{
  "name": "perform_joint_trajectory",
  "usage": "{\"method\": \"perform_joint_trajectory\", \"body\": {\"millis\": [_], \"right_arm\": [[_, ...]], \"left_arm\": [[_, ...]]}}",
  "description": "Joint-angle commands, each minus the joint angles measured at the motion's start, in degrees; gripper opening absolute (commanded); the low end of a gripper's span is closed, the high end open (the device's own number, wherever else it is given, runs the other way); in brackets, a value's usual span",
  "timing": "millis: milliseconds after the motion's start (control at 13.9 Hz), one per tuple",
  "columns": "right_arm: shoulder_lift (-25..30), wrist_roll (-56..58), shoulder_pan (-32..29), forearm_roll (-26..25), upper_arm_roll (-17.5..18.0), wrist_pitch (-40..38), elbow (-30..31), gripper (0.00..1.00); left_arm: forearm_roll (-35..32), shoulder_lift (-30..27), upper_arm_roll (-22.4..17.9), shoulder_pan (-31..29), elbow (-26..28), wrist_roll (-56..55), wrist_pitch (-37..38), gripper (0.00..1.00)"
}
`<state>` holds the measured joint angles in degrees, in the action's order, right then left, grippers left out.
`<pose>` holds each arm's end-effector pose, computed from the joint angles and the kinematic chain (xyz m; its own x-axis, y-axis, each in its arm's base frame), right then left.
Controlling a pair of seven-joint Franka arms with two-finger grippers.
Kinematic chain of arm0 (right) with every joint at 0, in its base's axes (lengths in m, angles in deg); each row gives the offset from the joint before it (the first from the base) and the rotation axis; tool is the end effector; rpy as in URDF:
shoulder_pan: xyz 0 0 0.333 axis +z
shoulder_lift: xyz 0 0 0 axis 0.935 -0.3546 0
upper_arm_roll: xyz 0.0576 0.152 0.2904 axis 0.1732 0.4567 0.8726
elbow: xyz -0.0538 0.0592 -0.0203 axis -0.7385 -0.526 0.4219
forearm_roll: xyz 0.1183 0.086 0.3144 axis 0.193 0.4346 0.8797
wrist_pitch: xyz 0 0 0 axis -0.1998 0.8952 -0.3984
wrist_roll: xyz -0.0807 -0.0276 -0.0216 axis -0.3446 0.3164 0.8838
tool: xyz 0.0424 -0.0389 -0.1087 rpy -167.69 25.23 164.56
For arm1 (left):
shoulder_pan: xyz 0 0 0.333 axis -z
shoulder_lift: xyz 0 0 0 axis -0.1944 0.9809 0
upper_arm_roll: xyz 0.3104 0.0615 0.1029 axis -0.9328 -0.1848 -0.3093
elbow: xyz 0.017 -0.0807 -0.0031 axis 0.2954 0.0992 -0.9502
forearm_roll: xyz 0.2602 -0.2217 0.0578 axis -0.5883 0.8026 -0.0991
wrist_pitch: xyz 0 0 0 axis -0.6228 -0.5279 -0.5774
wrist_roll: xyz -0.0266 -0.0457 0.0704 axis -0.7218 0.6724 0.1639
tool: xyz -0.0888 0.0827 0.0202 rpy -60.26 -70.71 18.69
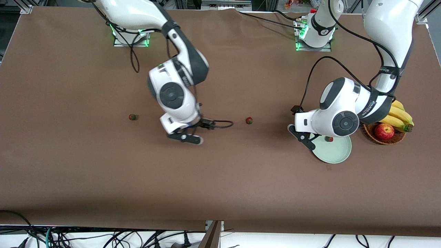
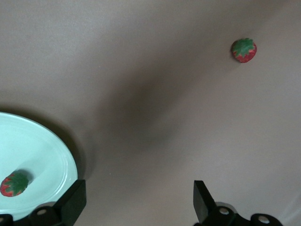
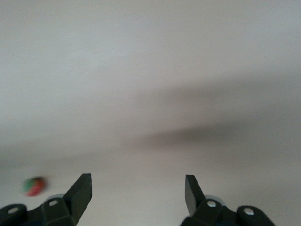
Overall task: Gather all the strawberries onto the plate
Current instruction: 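Set the second strawberry on the table with the right gripper, then grasp the second strawberry with the left gripper while the right gripper reaches the third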
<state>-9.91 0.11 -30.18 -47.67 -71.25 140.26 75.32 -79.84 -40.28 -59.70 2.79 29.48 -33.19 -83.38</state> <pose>0.5899 0.3691 0.3619 0.9842 -0.1461 -0.0998 -0.1499 -0.9882 -0.0320 0.5801 -0.1524 0.3253 0.7023 -0.6575 -0.2728 -0.6140 -0.7535 0.2351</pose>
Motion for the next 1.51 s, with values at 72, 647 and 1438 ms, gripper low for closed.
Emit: {"method": "perform_joint_trajectory", "body": {"millis": [72,647,1438], "right_arm": [[9.4,19.0,0.5,0.5,-8.7,0.3,16.0,0.88],[17.1,39.0,0.5,0.6,-18.4,24.7,47.5,0.88],[13.1,39.1,0.5,7.0,-16.9,32.6,52.5,0.84]], "left_arm": [[-1.0,-1.6,0.0,-0.5,1.2,-1.1,0.7,1.00],[0.0,-0.3,0.5,2.9,1.2,-8.5,-0.8,1.00],[0.7,0.8,0.3,12.6,4.4,-32.1,-10.7,1.00]]}}
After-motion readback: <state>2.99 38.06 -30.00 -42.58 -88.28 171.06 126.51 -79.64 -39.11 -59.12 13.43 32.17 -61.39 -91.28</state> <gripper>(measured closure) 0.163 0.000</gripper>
